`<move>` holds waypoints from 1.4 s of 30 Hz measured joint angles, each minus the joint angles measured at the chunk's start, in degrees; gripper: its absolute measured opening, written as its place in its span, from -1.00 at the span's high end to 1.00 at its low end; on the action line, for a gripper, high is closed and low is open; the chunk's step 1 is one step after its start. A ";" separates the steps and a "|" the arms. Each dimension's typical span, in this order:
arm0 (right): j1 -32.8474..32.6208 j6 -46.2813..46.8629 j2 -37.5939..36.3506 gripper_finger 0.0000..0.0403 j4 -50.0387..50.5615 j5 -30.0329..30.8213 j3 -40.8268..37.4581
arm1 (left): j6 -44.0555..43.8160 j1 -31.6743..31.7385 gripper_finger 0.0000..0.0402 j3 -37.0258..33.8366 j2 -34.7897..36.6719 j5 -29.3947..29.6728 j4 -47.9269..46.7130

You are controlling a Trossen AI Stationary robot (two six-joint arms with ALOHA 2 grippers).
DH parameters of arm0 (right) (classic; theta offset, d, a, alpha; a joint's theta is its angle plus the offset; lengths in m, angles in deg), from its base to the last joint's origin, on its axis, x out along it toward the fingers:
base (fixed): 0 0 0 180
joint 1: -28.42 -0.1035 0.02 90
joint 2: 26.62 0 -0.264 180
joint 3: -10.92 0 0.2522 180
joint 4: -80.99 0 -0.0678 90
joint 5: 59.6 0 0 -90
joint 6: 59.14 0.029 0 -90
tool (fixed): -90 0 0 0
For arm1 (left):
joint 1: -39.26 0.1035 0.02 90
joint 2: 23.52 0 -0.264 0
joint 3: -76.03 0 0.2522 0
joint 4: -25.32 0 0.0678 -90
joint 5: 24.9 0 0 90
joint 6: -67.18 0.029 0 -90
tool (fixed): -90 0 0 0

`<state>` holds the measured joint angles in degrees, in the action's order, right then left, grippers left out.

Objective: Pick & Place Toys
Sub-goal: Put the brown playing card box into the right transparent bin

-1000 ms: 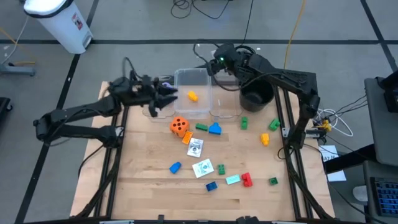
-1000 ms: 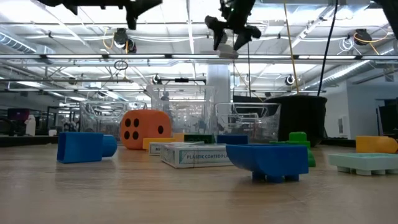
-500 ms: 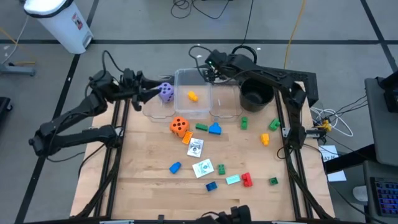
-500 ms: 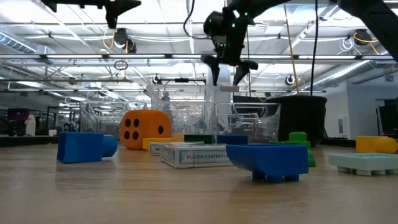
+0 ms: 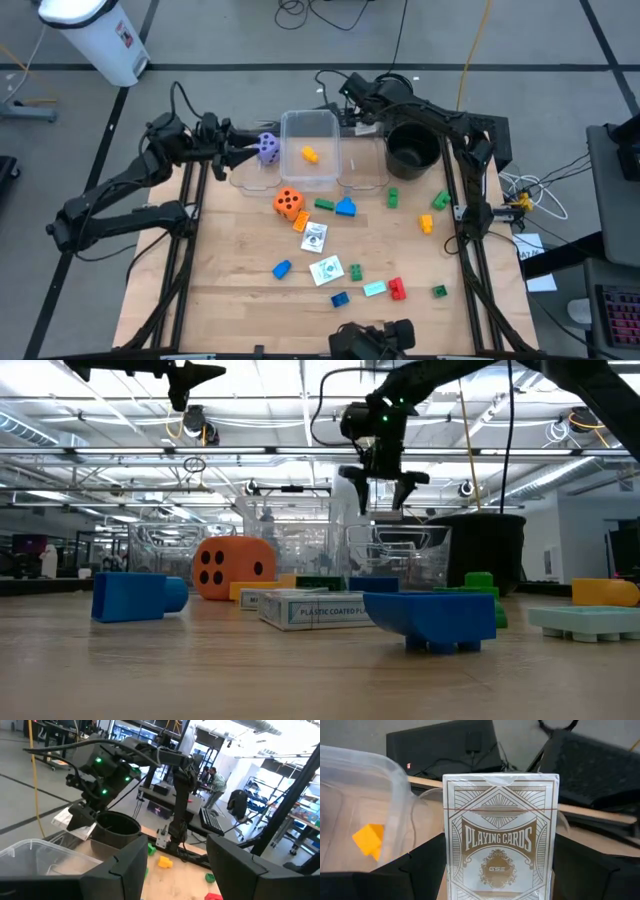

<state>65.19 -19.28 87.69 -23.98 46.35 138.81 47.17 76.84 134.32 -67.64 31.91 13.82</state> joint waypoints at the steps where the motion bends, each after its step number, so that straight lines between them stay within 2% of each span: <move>1: 0.36 0.00 0.04 -0.50 -0.20 -1.04 -0.60 | 0.00 0.00 -0.04 0.00 0.00 0.00 -0.02; 22: 1.51 -1.58 0.05 -0.50 -9.67 -7.27 -14.05 | 0.83 0.02 -0.04 0.00 -0.17 2.21 0.00; 42: 2.61 -4.97 0.05 -0.50 -10.40 -7.30 -15.00 | 0.81 0.02 -0.04 0.00 -0.26 4.79 -0.74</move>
<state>67.80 -24.25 87.74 -34.38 39.05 123.81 47.98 76.86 134.32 -67.90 36.70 13.08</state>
